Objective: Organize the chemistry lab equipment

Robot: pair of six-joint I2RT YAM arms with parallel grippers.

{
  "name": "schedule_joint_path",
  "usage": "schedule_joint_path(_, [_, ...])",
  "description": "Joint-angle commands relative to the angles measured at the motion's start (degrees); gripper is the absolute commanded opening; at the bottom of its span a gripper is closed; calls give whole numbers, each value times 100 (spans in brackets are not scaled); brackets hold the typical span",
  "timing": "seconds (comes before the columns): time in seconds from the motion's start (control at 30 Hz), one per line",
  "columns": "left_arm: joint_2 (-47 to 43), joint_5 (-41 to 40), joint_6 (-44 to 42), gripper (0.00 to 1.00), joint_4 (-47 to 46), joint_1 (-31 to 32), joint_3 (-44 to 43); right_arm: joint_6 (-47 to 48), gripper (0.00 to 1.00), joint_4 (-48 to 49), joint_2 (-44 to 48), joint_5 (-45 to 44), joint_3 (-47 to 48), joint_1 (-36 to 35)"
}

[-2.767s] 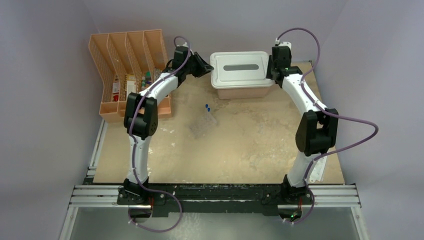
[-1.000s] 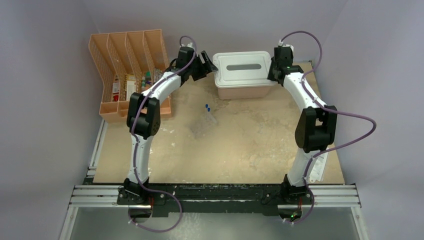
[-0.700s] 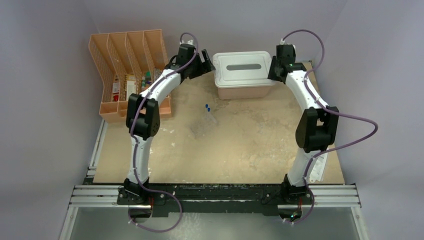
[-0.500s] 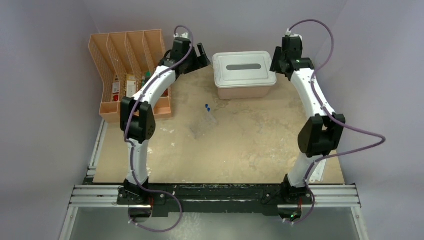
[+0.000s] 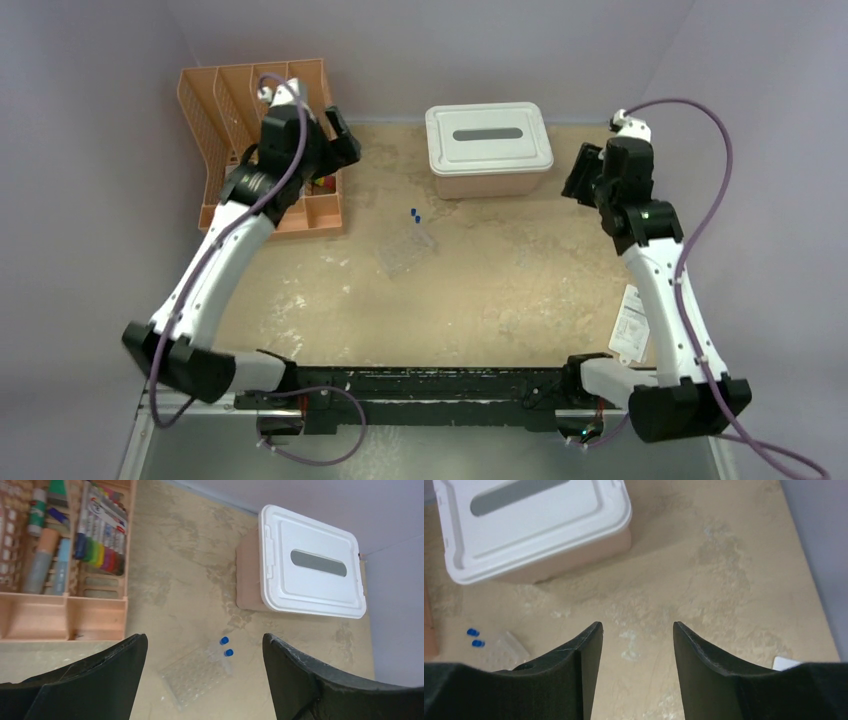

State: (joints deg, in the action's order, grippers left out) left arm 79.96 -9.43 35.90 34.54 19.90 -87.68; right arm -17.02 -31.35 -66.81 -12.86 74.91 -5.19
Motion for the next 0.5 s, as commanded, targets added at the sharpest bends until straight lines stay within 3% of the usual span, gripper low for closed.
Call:
schedule_joint_path(0.0, [-1255,-723,-206,85,148,-21,913,-366,54,-274,650,638,-613,9])
schedule_joint_path(0.27, [-3265,-1559,-417,85,1209,-21,2055,-504,56,-283,2300,350,-1214,9])
schedule_joint_path(0.47, [-4106,-2247,-518,86,1735,-21,2009,-389,67,-551,2979,-55,-1318,9])
